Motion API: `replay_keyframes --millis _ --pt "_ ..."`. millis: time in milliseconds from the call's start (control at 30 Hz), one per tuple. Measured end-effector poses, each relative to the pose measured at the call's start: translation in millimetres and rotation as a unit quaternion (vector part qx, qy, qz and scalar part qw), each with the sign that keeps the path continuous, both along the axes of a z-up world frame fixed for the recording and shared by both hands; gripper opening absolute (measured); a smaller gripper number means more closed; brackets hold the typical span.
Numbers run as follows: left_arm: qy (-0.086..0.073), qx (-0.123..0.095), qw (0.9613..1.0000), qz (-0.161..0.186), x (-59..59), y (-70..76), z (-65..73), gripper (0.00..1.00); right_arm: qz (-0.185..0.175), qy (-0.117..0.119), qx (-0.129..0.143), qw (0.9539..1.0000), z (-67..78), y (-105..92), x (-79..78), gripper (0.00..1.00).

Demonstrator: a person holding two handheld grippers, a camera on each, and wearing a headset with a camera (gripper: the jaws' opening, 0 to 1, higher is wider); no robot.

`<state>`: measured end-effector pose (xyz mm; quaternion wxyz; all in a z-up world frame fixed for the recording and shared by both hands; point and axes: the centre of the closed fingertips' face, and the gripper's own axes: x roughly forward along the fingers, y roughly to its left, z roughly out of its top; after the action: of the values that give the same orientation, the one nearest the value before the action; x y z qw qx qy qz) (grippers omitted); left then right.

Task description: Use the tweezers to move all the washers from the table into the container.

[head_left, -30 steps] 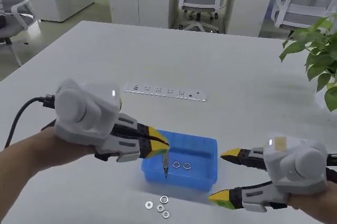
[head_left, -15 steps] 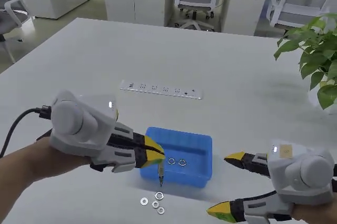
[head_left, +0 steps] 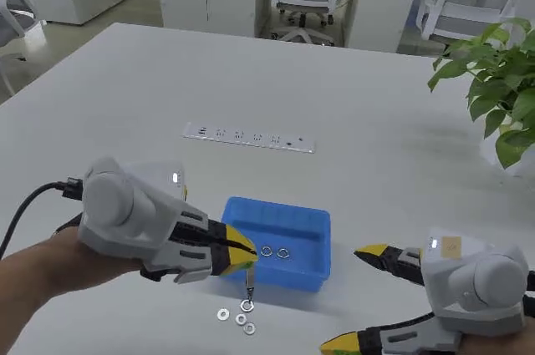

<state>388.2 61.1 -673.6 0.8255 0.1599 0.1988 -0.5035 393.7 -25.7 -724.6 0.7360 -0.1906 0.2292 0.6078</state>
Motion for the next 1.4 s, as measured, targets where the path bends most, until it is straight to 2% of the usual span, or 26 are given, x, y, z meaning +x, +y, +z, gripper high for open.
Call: replay_keyframes --millis 300,900,1133,1400 --pt "0.002 0.000 1.0000 0.003 -1.0 -1.7 -6.0 0.05 -0.012 0.006 0.005 0.9999 -1.5 -1.0 -4.2 0.99" --pt "0.005 0.004 0.9999 0.010 -1.2 -0.7 -20.9 0.05 -0.011 0.022 0.000 0.9997 -8.4 -2.5 -13.6 0.99" --pt "0.003 -0.003 0.9999 0.012 -0.9 -1.7 -19.6 0.05 -0.005 0.020 0.004 0.9998 -7.1 1.1 -13.6 0.98" --pt "0.002 -0.002 0.9999 0.012 -3.6 -4.2 -18.3 0.05 0.015 0.016 0.014 0.9997 -4.6 10.2 -14.4 0.93"
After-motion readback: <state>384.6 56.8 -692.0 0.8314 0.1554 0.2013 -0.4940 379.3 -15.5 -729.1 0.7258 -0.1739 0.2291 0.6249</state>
